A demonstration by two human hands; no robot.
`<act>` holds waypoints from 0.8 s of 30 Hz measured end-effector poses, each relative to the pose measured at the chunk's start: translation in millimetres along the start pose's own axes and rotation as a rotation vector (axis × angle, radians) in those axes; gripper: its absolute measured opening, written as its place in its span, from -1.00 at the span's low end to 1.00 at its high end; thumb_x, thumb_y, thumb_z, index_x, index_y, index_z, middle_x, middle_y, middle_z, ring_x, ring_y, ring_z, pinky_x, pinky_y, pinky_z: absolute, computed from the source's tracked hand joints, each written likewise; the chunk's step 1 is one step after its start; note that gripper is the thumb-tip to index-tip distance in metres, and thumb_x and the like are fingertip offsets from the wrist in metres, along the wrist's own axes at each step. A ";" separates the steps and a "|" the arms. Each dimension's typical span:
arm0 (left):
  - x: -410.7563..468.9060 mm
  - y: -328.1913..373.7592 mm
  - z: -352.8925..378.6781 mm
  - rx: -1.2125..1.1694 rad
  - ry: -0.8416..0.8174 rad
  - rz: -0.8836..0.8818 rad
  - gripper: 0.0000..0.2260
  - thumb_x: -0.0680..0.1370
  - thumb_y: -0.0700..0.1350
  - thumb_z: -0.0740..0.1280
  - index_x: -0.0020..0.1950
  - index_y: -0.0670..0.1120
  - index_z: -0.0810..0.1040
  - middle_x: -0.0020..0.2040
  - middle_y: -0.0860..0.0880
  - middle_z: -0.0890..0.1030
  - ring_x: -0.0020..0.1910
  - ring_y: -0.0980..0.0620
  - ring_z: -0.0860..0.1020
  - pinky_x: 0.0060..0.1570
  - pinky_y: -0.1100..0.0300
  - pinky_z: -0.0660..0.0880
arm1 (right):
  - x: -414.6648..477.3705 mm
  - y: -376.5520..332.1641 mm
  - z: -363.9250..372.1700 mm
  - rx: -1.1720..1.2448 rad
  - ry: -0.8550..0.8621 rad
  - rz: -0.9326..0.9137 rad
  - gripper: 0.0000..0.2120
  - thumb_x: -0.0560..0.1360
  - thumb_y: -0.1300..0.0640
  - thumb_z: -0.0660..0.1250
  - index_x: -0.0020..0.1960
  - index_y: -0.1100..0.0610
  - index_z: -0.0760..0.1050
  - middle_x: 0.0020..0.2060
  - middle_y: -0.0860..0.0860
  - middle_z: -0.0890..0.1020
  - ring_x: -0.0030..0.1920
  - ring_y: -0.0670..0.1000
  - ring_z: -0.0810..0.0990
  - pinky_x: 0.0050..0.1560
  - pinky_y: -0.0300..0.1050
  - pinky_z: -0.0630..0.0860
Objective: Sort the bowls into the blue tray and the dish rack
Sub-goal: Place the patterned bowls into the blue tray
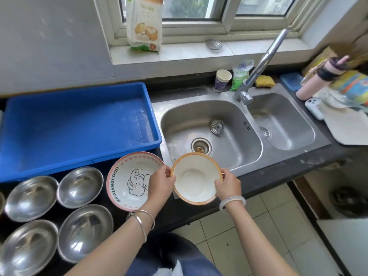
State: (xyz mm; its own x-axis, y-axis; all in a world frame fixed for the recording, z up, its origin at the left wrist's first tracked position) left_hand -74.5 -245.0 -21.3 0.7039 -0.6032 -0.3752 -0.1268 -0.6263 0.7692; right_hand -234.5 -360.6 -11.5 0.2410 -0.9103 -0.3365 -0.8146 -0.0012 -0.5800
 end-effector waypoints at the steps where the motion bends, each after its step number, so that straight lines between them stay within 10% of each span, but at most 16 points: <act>1: 0.5 -1.3 1.6 0.010 -0.003 -0.001 -0.94 0.49 -0.20 0.34 -0.13 -0.04 0.51 -0.19 0.05 0.58 -0.17 0.06 0.54 -0.25 0.27 0.41 | 1.1 1.4 1.0 -0.004 -0.004 0.006 -0.80 0.44 0.35 0.18 -0.05 0.13 0.50 -0.32 -0.03 0.55 -0.27 0.07 0.56 -0.36 -0.24 0.41; 12: 1.6 -9.2 7.4 0.034 0.006 -0.016 -0.89 0.48 -0.19 0.37 -0.13 0.00 0.48 -0.23 0.11 0.53 -0.23 0.13 0.50 -0.34 0.37 0.32 | 7.0 9.8 9.6 0.009 -0.053 0.010 -0.77 0.46 0.32 0.20 0.05 0.12 0.50 -0.27 -0.02 0.55 -0.30 -0.01 0.52 -0.32 -0.25 0.41; 24: -2.7 -20.6 -16.4 -0.054 0.069 -0.036 -0.82 0.52 -0.16 0.32 0.11 -0.06 0.57 0.04 0.03 0.62 -0.04 0.14 0.49 -0.15 0.36 0.37 | 11.0 -1.8 1.7 -0.085 -0.089 -0.097 -0.59 0.52 0.16 0.23 0.36 0.10 0.34 0.23 0.06 0.54 0.25 0.16 0.41 0.23 -0.02 0.35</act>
State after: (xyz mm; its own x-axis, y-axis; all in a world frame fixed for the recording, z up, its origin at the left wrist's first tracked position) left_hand -62.4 -222.3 -27.7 0.7539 -0.5443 -0.3680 -0.0639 -0.6182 0.7834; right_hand -229.4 -370.0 -15.4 0.3632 -0.8640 -0.3486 -0.8260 -0.1256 -0.5495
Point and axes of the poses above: each hand's wrist, its own x-axis towards the middle knuckle, its own z-axis out of the palm, y = z × x, the point moved 2 cm from there along x, towards the middle knuckle
